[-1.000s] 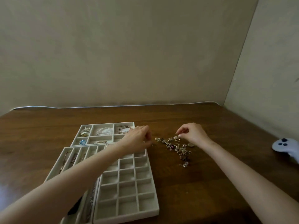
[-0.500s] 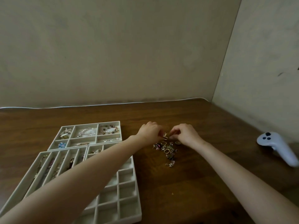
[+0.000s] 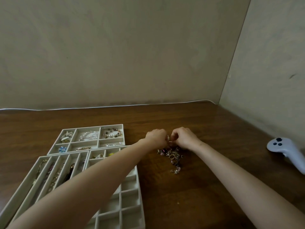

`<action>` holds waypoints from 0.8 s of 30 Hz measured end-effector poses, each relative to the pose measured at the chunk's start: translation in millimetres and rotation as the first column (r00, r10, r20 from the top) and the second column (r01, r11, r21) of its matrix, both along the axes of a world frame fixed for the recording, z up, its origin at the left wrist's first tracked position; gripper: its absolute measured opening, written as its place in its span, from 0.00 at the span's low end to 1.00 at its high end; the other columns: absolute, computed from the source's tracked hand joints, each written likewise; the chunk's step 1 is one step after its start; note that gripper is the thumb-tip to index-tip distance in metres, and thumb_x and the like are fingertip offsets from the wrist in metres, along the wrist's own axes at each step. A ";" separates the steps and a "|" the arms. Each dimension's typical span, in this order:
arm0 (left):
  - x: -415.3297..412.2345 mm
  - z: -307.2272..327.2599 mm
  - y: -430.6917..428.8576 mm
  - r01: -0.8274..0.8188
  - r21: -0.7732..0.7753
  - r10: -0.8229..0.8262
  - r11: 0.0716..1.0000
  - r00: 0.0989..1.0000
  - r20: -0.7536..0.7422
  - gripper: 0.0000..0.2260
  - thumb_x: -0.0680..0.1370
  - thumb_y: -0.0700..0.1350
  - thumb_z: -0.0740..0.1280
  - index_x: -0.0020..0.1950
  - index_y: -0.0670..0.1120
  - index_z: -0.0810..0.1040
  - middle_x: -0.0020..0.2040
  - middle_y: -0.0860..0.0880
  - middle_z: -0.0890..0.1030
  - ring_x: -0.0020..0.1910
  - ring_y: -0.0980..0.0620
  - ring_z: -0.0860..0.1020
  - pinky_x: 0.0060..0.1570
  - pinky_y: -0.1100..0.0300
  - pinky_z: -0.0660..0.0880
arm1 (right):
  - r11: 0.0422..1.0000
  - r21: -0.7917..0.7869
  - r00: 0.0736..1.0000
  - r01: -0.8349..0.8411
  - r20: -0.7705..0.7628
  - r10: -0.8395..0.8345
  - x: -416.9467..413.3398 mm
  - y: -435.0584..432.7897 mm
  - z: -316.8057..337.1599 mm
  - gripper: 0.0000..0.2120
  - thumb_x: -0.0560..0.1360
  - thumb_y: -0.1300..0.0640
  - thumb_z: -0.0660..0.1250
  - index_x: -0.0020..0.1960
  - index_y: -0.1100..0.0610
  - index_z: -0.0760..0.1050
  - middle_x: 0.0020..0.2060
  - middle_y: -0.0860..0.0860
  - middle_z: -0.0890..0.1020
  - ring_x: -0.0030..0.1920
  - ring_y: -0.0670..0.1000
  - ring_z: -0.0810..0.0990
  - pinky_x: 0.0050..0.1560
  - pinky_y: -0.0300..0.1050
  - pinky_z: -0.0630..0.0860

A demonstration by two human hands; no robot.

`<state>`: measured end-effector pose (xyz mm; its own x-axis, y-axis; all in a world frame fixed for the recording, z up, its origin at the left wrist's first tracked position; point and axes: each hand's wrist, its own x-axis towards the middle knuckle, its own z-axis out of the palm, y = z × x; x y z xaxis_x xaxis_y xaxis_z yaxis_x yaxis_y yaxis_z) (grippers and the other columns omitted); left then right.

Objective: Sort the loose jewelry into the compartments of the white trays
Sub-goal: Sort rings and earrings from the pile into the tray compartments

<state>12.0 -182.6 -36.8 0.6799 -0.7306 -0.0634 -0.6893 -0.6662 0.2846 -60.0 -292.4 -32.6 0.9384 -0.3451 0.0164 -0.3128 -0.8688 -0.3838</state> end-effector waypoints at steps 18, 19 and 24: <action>-9.9 7.5 7.6 0.172 -0.151 -0.151 0.973 0.979 0.138 0.08 0.73 0.50 0.69 0.48 0.49 0.75 0.51 0.50 0.77 0.54 0.50 0.74 0.52 0.55 0.71 | 0.988 0.157 0.995 0.008 0.096 -0.024 -21.0 -13.9 3.6 0.06 0.75 0.53 0.69 0.48 0.55 0.80 0.50 0.49 0.81 0.51 0.47 0.76 0.46 0.39 0.70; -11.9 10.1 9.0 0.206 -0.133 -0.192 0.970 0.975 0.108 0.07 0.73 0.50 0.70 0.47 0.50 0.75 0.49 0.51 0.77 0.53 0.51 0.74 0.51 0.56 0.71 | 0.988 0.156 0.994 0.002 0.108 -0.019 -22.5 -15.5 2.9 0.05 0.75 0.54 0.69 0.48 0.55 0.81 0.51 0.50 0.81 0.55 0.48 0.76 0.51 0.41 0.69; -19.8 4.4 15.1 0.286 0.021 -0.287 0.958 0.951 0.119 0.11 0.71 0.50 0.72 0.51 0.50 0.77 0.53 0.51 0.76 0.55 0.51 0.73 0.56 0.53 0.71 | 0.982 0.184 0.989 -0.031 0.150 0.003 -28.0 -15.7 0.1 0.05 0.74 0.55 0.70 0.47 0.56 0.81 0.51 0.50 0.82 0.58 0.46 0.74 0.57 0.42 0.66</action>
